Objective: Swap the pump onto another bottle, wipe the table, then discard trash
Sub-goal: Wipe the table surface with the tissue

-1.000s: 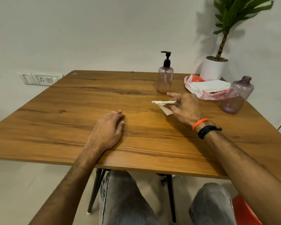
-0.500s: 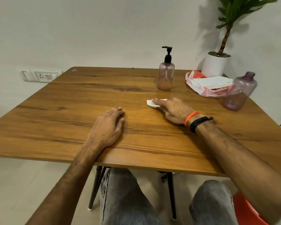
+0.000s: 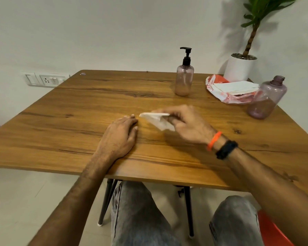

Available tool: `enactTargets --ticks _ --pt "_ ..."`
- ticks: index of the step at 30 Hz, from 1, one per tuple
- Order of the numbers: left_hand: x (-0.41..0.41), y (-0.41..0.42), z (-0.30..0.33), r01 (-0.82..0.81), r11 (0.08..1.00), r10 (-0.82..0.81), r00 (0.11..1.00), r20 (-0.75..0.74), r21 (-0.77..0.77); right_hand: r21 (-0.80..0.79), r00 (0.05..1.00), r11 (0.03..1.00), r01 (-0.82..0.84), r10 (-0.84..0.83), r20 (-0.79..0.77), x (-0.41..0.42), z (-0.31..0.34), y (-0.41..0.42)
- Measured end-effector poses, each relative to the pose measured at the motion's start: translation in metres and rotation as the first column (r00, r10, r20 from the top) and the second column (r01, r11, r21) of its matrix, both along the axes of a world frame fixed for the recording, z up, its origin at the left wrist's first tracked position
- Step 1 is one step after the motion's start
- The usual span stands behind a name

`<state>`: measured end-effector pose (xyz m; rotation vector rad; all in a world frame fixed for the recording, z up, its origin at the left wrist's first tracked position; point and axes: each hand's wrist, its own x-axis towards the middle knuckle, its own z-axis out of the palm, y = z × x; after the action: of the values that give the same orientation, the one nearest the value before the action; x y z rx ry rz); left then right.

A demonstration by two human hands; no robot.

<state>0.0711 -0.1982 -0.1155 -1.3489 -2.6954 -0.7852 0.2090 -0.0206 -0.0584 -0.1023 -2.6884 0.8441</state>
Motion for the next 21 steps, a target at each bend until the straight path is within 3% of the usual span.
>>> enactTargets --ticks 2,4,7,11,14,17,19,21 --pt "0.000 -0.001 0.002 0.005 1.000 -0.005 1.000 0.020 0.008 0.038 0.983 0.984 0.175 -0.172 -0.059 -0.032 0.001 0.016" --pt "0.000 -0.002 0.003 0.009 1.000 -0.010 1.000 0.029 0.006 0.154 0.971 0.959 0.236 -0.241 0.012 -0.059 -0.007 0.024" --pt "0.001 0.000 0.003 0.000 1.000 0.001 1.000 0.026 -0.011 0.303 0.953 0.948 0.093 -0.173 0.249 -0.075 -0.025 0.022" --pt "0.001 0.001 0.002 -0.012 1.000 0.012 1.000 0.014 -0.015 0.365 0.964 0.929 -0.064 -0.037 0.263 -0.040 -0.030 0.004" --pt "0.000 0.002 0.001 -0.020 1.000 0.020 1.000 0.001 -0.008 0.280 0.946 0.926 -0.253 0.176 0.273 0.017 -0.026 -0.017" --pt "0.000 0.003 -0.001 -0.029 1.000 0.029 1.000 -0.011 -0.010 0.039 0.897 0.929 -0.369 0.345 0.275 0.050 -0.016 -0.019" --pt "-0.002 0.002 -0.001 -0.014 1.000 0.014 1.000 0.002 -0.008 -0.060 0.942 0.960 -0.273 0.280 0.185 0.046 -0.006 -0.006" --pt "-0.003 0.000 0.000 0.004 1.000 -0.004 1.000 0.022 0.001 -0.089 0.994 0.993 -0.074 0.081 0.071 0.024 0.000 0.014"
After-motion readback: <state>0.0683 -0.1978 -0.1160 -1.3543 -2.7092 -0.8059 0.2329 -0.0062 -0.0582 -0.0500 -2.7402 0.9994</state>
